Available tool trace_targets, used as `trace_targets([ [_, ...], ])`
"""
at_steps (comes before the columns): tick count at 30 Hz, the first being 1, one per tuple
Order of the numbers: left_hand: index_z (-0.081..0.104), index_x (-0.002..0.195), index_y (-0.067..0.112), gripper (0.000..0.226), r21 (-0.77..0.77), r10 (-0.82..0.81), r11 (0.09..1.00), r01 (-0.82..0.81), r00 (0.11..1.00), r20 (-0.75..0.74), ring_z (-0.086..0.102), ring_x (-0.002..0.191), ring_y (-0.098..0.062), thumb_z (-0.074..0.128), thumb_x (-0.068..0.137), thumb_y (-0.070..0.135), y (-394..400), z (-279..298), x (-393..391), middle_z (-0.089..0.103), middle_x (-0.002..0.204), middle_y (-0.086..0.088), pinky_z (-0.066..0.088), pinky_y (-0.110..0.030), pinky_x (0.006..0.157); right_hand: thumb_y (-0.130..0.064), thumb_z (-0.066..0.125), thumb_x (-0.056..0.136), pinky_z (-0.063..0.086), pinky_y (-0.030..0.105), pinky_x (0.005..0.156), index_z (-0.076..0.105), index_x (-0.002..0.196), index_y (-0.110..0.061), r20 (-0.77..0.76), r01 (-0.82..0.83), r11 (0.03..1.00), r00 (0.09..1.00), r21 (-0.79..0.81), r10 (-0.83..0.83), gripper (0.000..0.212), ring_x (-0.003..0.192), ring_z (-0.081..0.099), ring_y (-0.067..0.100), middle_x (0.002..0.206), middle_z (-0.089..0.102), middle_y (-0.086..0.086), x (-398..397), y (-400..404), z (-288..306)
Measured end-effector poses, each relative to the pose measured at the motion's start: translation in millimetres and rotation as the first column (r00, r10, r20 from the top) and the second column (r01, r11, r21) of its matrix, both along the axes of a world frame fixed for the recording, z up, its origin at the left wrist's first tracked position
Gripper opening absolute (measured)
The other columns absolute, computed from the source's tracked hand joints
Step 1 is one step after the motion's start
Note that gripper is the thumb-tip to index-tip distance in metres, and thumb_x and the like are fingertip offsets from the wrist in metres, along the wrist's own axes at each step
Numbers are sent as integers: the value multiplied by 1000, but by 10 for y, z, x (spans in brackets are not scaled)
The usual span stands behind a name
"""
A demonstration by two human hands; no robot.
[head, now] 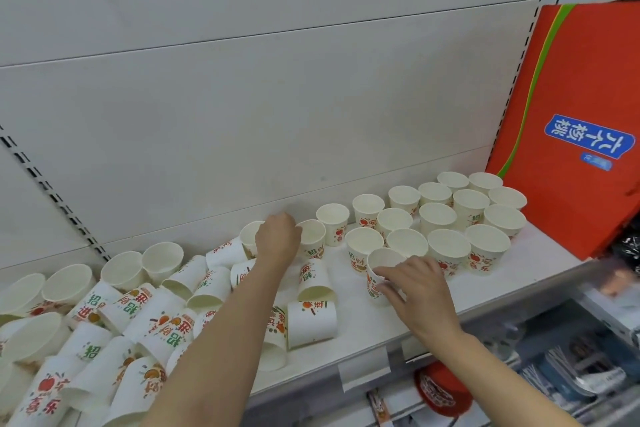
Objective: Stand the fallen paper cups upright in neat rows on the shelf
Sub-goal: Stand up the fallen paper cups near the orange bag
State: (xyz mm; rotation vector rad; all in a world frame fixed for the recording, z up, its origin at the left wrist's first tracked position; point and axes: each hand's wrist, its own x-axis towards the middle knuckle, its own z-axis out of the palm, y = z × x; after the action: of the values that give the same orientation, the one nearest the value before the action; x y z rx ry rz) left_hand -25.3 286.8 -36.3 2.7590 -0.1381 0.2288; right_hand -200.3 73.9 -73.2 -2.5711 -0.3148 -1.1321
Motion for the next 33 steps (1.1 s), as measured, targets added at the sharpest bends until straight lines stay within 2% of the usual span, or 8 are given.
trace_targets([
  [4, 72, 100, 19, 19, -130, -11, 991, 23, 996, 93, 65, 90, -23, 63, 87, 30, 129, 168, -356, 71, 96, -1, 49, -32, 69, -23, 61, 82, 31, 28, 76, 72, 92, -19, 18, -6, 996, 1000, -83, 7, 15, 75, 51, 20, 73, 64, -7, 60, -35, -96],
  [7, 73, 109, 27, 28, -262, -276, 932, 250, 959, -67, 65, 94, -6, 73, 82, 35, 222, 271, -693, 71, 109, 9, 52, -30, 85, -17, 69, 77, 32, 29, 76, 72, 92, -19, 17, -15, 996, 1000, -83, 16, 15, 79, 51, 20, 76, 65, -5, 81, -45, -131],
  [11, 69, 115, 32, 47, -116, -365, 931, 346, 891, -271, 61, 107, -7, 80, 71, 45, 196, 229, -929, 67, 117, 14, 50, -32, 92, -27, 61, 84, 37, 32, 81, 72, 98, -16, 73, -30, 999, 997, -10, 31, 21, 93, 52, 21, 95, 68, -4, 48, 63, -8],
  [17, 64, 121, 36, 38, 90, -223, 966, 243, 957, -188, 61, 109, -15, 68, 84, 41, 131, 179, -952, 65, 121, 8, 51, -34, 88, -38, 70, 82, 43, 27, 82, 65, 111, -18, -22, -365, 930, 930, 37, 366, 36, 95, 54, 18, 106, 65, -4, -76, 516, 3],
  [22, 72, 105, 32, 21, -20, -56, 998, 54, 995, -81, 63, 97, -21, 61, 88, 32, 157, 206, -961, 71, 101, 5, 51, -34, 77, -48, 73, 68, 45, 32, 85, 57, 118, -20, -363, -458, 881, 845, -117, 391, 59, 107, 52, 20, 121, 58, -3, -37, 867, -44],
  [24, 71, 77, 23, 11, -118, 6, 993, -14, 998, -68, 60, 75, -24, 63, 84, 24, 169, 229, -974, 66, 71, 4, 44, -29, 58, -45, 76, 64, 46, 34, 85, 57, 115, -21, -393, -431, 892, 850, -135, 351, 60, 107, 54, 23, 120, 58, -2, 2, 952, -17],
  [26, 51, 50, 21, 31, -205, 66, 976, -77, 996, -60, 45, 58, -23, 63, 78, 17, 148, 236, -992, 45, 48, 5, 28, -26, 47, -42, 78, 63, 46, 36, 86, 57, 114, -20, -413, -391, 911, 857, -128, 310, 60, 109, 53, 24, 119, 58, -1, 35, 1001, -16],
  [33, 50, 47, 16, 25, -336, 203, 916, -221, 975, -87, 49, 58, -26, 57, 70, 11, 80, 256, -939, 61, 57, -10, 33, -24, 48, -38, 79, 56, 44, 32, 70, 54, 101, -20, -384, -232, 965, 907, -120, 170, 56, 84, 54, 23, 95, 57, -1, 168, 1135, -70],
])
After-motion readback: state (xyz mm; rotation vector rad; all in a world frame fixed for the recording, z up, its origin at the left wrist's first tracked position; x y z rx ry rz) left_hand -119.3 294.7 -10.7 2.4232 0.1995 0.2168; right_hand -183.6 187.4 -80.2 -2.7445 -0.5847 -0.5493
